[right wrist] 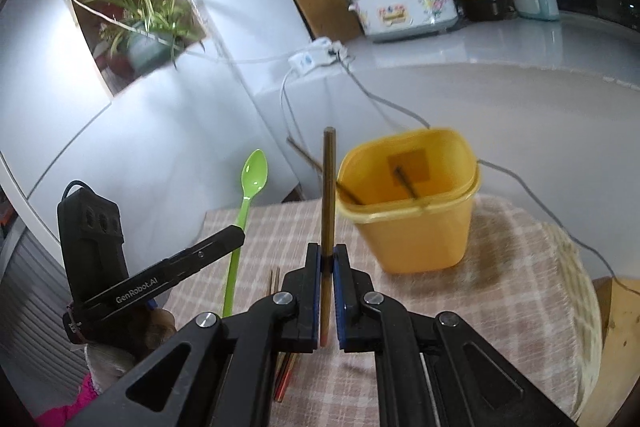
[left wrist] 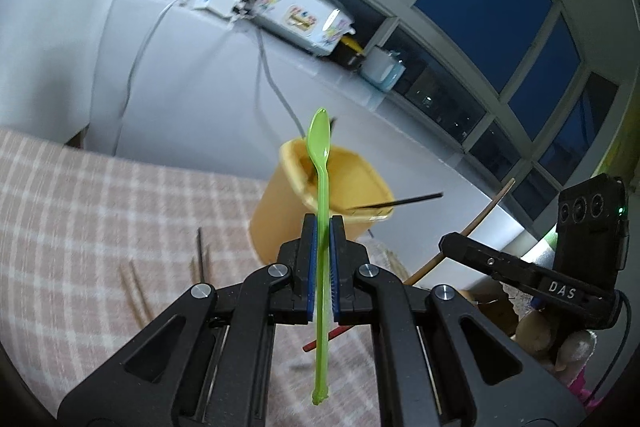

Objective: Organize utensils
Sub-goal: 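Lift the green spoon and chopstick and carry them over the yellow bin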

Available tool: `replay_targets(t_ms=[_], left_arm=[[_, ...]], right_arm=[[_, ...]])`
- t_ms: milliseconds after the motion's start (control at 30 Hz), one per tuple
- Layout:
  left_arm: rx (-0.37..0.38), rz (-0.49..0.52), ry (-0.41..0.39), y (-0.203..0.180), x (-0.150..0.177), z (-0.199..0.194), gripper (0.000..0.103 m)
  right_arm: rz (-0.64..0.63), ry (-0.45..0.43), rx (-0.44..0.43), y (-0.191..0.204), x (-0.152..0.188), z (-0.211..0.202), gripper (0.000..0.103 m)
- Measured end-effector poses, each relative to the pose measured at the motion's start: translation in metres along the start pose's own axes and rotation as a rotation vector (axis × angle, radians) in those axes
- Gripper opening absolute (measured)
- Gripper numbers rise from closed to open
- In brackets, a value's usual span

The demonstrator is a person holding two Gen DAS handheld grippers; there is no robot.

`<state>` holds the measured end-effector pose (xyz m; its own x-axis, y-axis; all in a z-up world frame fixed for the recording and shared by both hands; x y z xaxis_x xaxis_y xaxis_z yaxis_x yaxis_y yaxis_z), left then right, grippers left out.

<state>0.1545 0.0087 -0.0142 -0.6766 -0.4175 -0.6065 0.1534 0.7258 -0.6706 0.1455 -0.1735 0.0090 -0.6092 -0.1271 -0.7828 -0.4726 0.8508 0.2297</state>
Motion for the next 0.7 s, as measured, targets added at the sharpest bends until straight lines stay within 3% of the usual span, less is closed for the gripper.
replay_targets(t_ms=[333,700], left_arm=[[0.03,0.059,-0.033,-0.042,-0.023,0.031,0.003],[0.028,0.1,-0.073,-0.069,-0.044,0.076,0.003]], right_arm=[[0.005,-0.087,0.027,-0.025,-0.032,-0.032,0.003],[0.023,-0.123,0.087,-0.064,-0.05,-0.046,0.003]])
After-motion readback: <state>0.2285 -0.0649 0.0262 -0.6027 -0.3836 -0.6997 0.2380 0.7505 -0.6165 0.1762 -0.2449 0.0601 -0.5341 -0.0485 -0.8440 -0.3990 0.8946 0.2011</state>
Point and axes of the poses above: each gripper's, at about its wrist camera, not at the fingertips, and z roughly the way its jaws point, y to its left, x to its underside, the point moved 5 cm from there along z, roughly the way its jaws point, and after that the axes turned 12 degrees about -z, right-handed, at the moved point
